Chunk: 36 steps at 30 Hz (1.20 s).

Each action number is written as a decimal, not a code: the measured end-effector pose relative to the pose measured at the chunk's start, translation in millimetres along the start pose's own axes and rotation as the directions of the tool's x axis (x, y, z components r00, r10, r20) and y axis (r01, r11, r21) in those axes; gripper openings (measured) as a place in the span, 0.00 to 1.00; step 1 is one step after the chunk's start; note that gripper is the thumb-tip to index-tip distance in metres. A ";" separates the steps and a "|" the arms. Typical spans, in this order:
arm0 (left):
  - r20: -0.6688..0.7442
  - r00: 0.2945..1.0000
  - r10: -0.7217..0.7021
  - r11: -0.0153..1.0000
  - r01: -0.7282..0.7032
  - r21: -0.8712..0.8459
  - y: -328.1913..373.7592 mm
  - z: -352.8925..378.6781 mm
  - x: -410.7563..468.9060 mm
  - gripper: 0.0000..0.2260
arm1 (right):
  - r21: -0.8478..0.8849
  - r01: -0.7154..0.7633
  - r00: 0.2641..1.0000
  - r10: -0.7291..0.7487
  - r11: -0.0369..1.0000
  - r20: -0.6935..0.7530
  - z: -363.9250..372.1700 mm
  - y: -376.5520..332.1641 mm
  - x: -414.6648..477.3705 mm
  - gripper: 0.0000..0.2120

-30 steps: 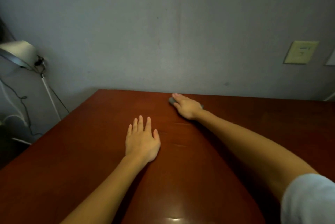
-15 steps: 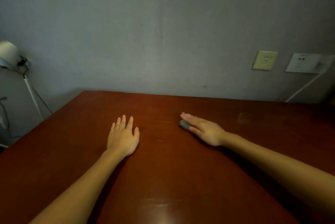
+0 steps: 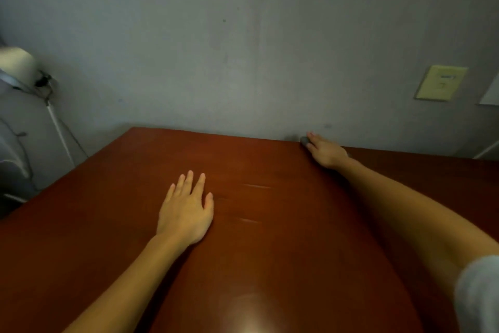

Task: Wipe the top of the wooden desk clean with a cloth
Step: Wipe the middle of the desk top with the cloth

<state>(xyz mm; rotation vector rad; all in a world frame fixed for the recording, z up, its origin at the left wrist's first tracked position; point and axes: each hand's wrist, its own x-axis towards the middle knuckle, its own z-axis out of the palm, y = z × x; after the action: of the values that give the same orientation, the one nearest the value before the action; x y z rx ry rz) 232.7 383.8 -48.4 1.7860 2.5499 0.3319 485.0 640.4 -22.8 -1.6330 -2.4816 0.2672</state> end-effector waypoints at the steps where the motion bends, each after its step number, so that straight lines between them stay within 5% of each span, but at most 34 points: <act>1: -0.003 1.000 -0.005 1.000 0.005 -0.002 0.2 -0.2 -0.1 0.26 | -0.006 0.046 0.999 -0.046 0.999 0.010 1.5 -9.7 2.9 0.27; 5: -0.002 1.000 -0.025 1.000 0.025 0.008 -0.6 0.9 -0.5 0.25 | 0.004 0.309 0.950 -0.309 0.951 0.043 9.4 -45.9 -22.7 0.25; 10: -0.001 0.999 -0.037 0.999 0.037 -0.006 2.1 -0.4 -2.4 0.25 | 0.033 0.593 0.798 -0.593 0.804 0.104 5.1 -30.2 -91.2 0.24; 15: 0.000 1.000 -0.031 0.999 0.031 -0.012 2.9 -0.8 -2.9 0.25 | 0.018 0.266 0.960 -0.267 0.964 0.086 -15.7 18.9 -53.4 0.24; 20: 0.010 0.999 -0.031 0.999 0.031 -0.007 1.4 0.0 -1.8 0.25 | -0.025 0.064 0.998 -0.065 0.998 -0.010 -2.0 -1.0 -27.5 0.27; 30: 0.056 0.998 0.002 1.000 -0.002 -0.007 0.8 -2.9 -2.8 0.26 | -0.027 0.497 0.866 -0.494 0.867 0.076 13.0 -83.6 -185.0 0.25; 36: 0.052 0.999 0.008 1.000 -0.008 -0.004 0.8 -2.6 -4.2 0.27 | 0.009 0.319 0.939 -0.317 0.948 0.132 -11.9 -28.2 -234.0 0.22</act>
<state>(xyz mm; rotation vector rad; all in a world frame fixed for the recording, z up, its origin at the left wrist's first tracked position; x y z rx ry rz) 234.5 379.8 -46.1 1.7800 2.5059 0.2871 554.2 414.9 -12.7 -1.2242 -2.7995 0.3266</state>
